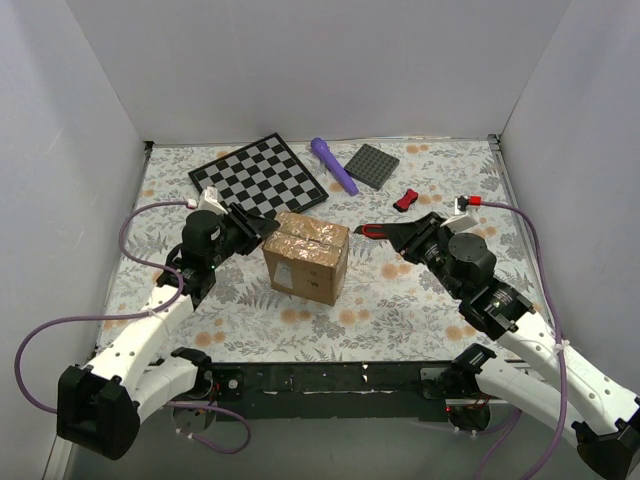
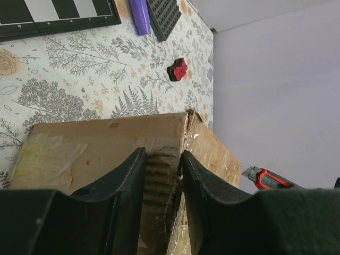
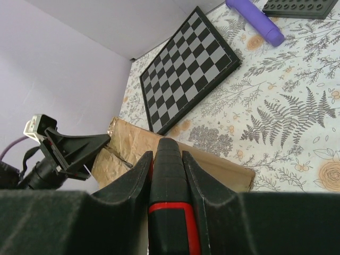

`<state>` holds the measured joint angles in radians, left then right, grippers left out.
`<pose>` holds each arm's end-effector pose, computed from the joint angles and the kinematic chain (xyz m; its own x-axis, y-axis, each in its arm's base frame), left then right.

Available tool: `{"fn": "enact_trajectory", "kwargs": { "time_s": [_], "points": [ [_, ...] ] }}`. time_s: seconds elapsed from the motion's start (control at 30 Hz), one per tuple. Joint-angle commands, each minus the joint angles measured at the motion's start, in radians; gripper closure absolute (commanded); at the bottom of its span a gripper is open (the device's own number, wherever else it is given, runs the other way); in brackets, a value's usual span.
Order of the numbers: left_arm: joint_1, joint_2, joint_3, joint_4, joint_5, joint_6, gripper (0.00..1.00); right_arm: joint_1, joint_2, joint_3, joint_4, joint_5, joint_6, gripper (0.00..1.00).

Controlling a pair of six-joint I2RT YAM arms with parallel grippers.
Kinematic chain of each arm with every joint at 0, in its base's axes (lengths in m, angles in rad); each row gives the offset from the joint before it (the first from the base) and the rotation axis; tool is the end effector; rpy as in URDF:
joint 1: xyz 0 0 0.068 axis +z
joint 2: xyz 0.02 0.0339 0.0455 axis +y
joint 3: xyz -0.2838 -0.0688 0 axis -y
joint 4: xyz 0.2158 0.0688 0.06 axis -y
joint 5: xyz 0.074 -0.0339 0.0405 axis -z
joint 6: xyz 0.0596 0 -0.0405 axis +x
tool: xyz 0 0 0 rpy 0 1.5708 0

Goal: Unpack the express box
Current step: Adjust the express box at the center of the board.

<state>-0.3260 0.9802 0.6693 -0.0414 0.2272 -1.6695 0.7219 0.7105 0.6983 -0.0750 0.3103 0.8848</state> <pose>0.1944 -0.0799 0.2948 -0.4776 -0.8620 0.1698 -0.3758 0.0257 -0.9264 0.1258 0.0865 0.3446 -0.3517 0.6721 -0.6516 -0.2034 0.6246 0.7540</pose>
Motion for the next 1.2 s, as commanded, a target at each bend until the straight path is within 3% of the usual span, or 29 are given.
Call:
{"fn": "enact_trajectory", "kwargs": {
  "time_s": [0.0,0.37,0.67,1.17],
  "points": [
    [-0.059,-0.044,-0.011,0.015,-0.152,-0.084,1.00,-0.001,0.003,0.064,0.098,0.035,0.078,0.99],
    [-0.180,-0.072,-0.030,0.002,-0.299,-0.119,1.00,0.002,0.020,0.058,0.012,-0.071,0.137,0.99],
    [-0.205,-0.164,-0.102,-0.020,-0.364,-0.171,1.00,0.002,-0.048,0.086,-0.077,0.029,0.079,0.99],
    [-0.275,-0.186,-0.131,-0.003,-0.442,-0.265,1.00,0.002,0.006,0.081,-0.008,0.006,0.097,0.99]
  ]
}}
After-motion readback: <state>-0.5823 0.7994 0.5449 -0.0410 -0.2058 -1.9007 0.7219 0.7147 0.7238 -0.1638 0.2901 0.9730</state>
